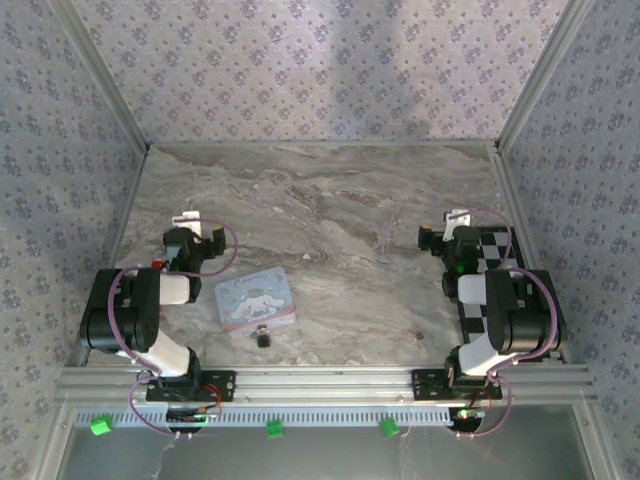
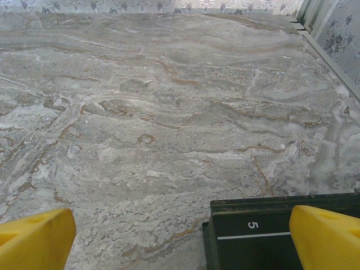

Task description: Unlock a padlock with a key

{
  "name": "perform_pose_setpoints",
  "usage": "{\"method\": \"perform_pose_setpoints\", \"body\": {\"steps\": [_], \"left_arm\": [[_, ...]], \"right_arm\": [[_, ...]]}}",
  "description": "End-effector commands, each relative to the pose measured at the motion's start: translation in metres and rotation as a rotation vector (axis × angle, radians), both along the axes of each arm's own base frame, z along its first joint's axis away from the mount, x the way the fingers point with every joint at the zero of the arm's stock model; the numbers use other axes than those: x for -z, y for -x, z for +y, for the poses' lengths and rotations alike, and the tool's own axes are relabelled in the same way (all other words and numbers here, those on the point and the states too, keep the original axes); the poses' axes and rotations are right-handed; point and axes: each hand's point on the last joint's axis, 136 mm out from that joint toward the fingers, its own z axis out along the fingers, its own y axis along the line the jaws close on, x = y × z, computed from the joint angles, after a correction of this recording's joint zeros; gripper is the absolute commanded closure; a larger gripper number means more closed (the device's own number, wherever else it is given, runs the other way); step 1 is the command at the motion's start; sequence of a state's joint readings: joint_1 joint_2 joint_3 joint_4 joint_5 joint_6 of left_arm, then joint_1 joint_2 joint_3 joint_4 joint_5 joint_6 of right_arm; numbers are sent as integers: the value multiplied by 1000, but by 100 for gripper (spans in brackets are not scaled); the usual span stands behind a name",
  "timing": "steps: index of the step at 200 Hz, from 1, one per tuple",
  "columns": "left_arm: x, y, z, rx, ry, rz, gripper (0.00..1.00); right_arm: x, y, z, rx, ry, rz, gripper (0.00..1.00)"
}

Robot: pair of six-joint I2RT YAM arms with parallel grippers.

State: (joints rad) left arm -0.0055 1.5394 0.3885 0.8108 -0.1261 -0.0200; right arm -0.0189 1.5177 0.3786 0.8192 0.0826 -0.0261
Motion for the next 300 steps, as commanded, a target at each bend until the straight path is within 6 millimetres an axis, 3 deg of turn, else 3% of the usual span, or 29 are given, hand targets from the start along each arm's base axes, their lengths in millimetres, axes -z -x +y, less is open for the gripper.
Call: {"method": "perform_pose_setpoints", "body": {"steps": [1, 121, 176, 208, 229, 251, 274, 300], "left_arm": [[-12, -7, -1, 5, 16, -38, 0], [-13, -6, -6, 29, -2, -42, 0], [-29, 6, -11, 32, -28, -103, 0], [-46, 21, -24, 60, -95, -138, 0], [-66, 31, -30, 46, -114, -130, 0], [-97, 39, -32, 29, -52, -102, 0], [-135, 52, -26, -58, 98, -137, 0], [-151, 76, -6, -249, 282, -102, 0]], "right_arm": [[-2, -3, 0, 6, 2, -10, 1], [-4, -3, 0, 10, 10, -17, 1], [-5, -1, 4, -1, 34, -29, 1], [-12, 4, 10, -18, 50, -60, 1], [-26, 9, 12, -17, 72, -84, 1], [-50, 18, 36, -99, 139, -107, 1], [-87, 27, 59, -157, 111, -152, 1], [-135, 43, 75, -183, -53, -163, 1]]}}
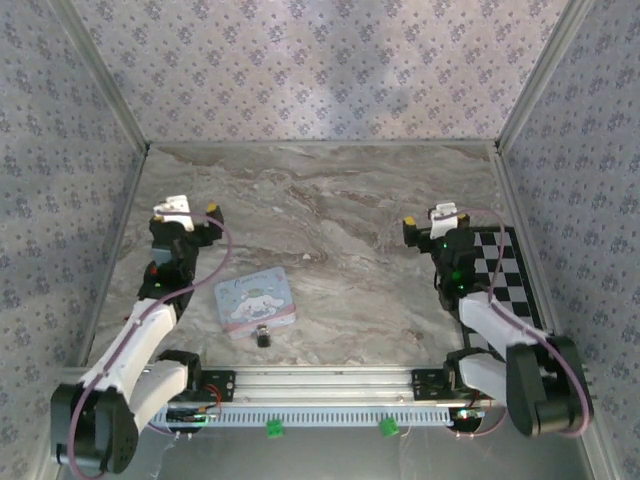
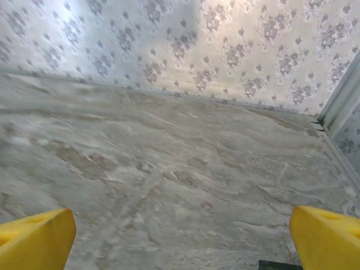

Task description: Unlock a padlock with a key

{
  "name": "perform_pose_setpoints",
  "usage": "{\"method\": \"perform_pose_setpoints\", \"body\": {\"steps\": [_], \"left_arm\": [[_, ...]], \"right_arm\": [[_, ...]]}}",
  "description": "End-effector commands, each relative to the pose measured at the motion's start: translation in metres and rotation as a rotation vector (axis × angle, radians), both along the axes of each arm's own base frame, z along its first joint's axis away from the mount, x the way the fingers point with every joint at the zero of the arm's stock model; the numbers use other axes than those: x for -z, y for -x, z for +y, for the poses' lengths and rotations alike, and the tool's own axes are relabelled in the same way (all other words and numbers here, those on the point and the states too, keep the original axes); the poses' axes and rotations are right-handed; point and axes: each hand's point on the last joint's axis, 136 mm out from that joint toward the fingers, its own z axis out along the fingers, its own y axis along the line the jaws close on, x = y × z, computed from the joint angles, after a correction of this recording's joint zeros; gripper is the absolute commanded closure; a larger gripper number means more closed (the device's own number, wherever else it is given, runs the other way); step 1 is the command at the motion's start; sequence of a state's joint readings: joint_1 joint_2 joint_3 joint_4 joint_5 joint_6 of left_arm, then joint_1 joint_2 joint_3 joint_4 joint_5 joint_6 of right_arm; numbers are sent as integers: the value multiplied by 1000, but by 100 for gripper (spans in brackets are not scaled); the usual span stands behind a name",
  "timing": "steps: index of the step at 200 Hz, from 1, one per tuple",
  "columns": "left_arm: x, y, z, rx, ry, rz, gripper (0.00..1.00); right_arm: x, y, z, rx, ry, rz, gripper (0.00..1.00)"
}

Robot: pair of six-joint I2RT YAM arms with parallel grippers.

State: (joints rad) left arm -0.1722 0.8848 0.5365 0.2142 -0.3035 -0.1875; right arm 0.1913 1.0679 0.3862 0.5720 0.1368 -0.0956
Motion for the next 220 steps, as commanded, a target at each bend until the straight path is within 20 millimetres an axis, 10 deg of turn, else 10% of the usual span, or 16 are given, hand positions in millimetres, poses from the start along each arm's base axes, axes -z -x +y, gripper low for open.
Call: {"method": "perform_pose_setpoints", "body": {"steps": [1, 23, 53, 138, 176, 220], "left_arm": [[10, 27, 20, -167, 190, 134, 0], [5, 48, 19, -164, 241, 168, 0], [12, 90, 22, -177, 363, 157, 0], [18, 88, -122, 483, 455, 295, 0], [19, 107, -189, 661, 261, 305, 0], [42, 118, -209, 689, 54, 340, 0]], "right_arm": [[-30, 14, 9, -17, -119, 57, 1], [-57, 35, -2, 68, -321, 134, 1], [-45, 73, -27, 252, -516, 318, 1], [-29, 110, 14, 76, -491, 545, 2], [12, 141, 31, 118, -408, 738, 3], [71, 182, 44, 156, -348, 932, 5]]}}
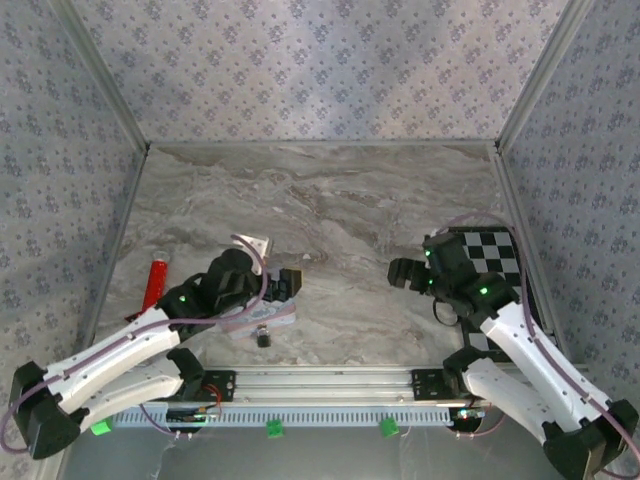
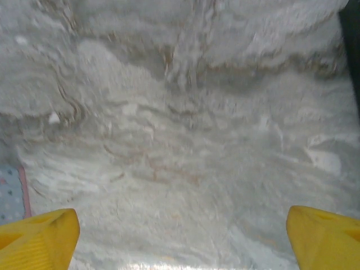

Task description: Unlock a padlock with a key

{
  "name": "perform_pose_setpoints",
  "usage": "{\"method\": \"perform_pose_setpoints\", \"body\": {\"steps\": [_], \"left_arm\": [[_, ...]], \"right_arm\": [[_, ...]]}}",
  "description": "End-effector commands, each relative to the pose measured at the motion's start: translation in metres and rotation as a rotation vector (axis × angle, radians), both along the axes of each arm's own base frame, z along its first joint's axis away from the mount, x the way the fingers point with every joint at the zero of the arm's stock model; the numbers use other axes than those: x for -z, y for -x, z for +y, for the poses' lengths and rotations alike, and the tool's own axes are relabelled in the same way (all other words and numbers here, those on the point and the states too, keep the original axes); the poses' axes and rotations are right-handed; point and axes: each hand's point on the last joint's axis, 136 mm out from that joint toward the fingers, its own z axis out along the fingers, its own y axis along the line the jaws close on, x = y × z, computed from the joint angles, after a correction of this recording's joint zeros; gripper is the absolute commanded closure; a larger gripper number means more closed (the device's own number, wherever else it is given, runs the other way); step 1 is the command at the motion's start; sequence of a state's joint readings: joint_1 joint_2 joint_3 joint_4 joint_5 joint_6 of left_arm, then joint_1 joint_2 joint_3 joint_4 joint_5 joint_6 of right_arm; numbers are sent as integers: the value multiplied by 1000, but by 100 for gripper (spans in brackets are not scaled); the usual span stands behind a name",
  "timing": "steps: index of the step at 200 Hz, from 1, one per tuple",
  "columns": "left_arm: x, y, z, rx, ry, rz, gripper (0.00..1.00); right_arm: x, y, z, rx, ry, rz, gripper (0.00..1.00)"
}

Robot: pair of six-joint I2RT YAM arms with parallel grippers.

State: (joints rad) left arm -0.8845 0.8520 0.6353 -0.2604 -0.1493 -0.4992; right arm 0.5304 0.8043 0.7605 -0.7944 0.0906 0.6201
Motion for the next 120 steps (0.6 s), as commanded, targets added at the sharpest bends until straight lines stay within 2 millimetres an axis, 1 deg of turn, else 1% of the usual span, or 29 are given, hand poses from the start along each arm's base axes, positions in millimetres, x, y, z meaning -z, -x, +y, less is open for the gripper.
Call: {"method": "perform_pose_setpoints", "body": {"steps": [1, 20, 43, 55, 70, 84, 100, 120], "left_arm": [[-8, -9, 4, -26, -83, -105, 0], [-4, -12, 6, -20, -117, -146, 0], [-3, -16, 3, 7, -145, -214, 0], [-2, -17, 2, 15, -147, -247, 0], [3, -15, -2, 50, -142, -282, 0], [14, -12, -4, 80, -148, -277, 0], [18, -8, -6, 94, -137, -249, 0], [17, -6, -4, 84, -104, -247, 0]], "right_arm": [[39, 33, -14, 78, 62, 160, 5], [62, 50, -17, 125, 59, 248, 8], [80, 65, -22, 192, 57, 321, 17], [86, 70, -28, 234, 78, 341, 21], [91, 76, -41, 308, 137, 358, 23], [97, 81, -49, 362, 169, 371, 29], [102, 82, -49, 395, 165, 374, 36], [109, 81, -46, 417, 165, 380, 44]]}}
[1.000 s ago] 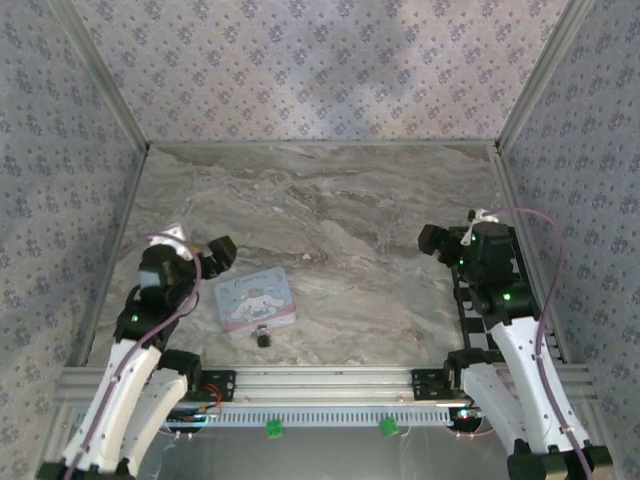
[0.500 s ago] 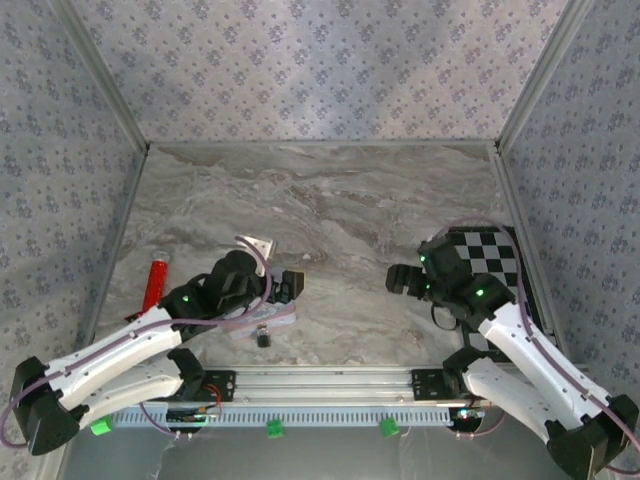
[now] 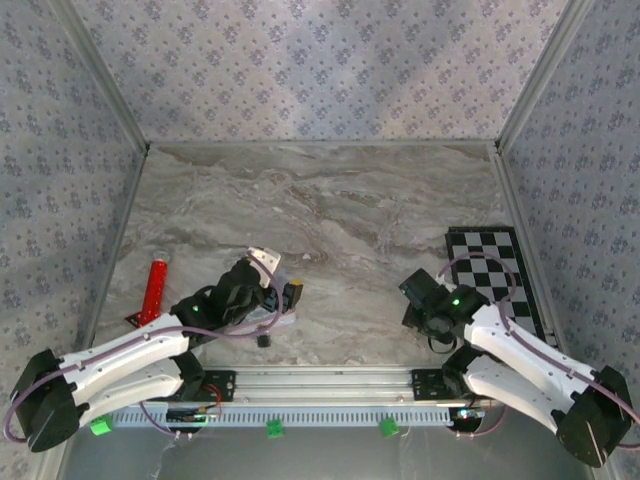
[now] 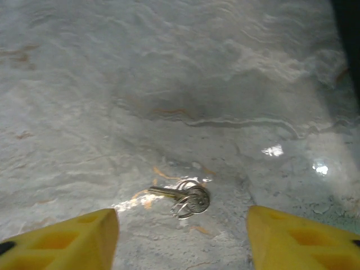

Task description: Unlock a padlock with a key

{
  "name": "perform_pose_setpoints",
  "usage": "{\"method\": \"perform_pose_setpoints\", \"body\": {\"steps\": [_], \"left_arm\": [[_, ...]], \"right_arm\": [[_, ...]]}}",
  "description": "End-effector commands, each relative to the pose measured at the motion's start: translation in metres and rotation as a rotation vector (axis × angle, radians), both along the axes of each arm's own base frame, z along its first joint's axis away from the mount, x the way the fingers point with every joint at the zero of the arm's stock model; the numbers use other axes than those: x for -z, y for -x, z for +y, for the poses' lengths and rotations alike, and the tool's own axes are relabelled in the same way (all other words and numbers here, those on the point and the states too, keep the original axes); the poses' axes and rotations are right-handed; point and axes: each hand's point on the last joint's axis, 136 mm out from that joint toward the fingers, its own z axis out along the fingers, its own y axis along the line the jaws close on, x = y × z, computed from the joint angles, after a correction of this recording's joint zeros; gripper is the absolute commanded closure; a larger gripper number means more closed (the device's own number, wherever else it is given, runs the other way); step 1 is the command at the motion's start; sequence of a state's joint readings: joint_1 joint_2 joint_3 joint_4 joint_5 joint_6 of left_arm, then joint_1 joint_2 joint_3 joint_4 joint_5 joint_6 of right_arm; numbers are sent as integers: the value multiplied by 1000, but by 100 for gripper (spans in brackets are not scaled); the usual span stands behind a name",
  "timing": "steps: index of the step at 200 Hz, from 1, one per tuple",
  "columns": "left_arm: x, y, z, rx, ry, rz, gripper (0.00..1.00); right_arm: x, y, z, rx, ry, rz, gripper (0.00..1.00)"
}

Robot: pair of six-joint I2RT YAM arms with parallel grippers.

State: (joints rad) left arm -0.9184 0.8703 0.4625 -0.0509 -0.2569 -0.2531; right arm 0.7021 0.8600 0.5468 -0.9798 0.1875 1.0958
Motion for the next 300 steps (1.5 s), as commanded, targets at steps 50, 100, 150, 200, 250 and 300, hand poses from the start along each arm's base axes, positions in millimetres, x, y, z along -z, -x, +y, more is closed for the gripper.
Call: {"method": "perform_pose_setpoints", "body": {"steps": [50, 100, 150, 200, 250, 300], "left_arm": [[-31, 1, 0, 4, 95, -80, 0], [-36, 2, 3, -3, 99, -87, 0], [-36, 2, 4, -5, 99, -88, 0], [-35, 1, 6, -16, 89, -92, 0], [-33, 1, 5, -15, 86, -89, 0], [-34, 1, 6, -18, 88, -90, 0]], "right_arm": [[17, 1, 0, 88, 107, 63, 56], [20, -3, 9, 64, 143, 86, 60], [26, -1, 9, 60, 162, 106, 64], [30, 4, 6, 71, 176, 113, 68], [34, 6, 7, 61, 186, 111, 69], [39, 10, 7, 69, 216, 128, 70]]}}
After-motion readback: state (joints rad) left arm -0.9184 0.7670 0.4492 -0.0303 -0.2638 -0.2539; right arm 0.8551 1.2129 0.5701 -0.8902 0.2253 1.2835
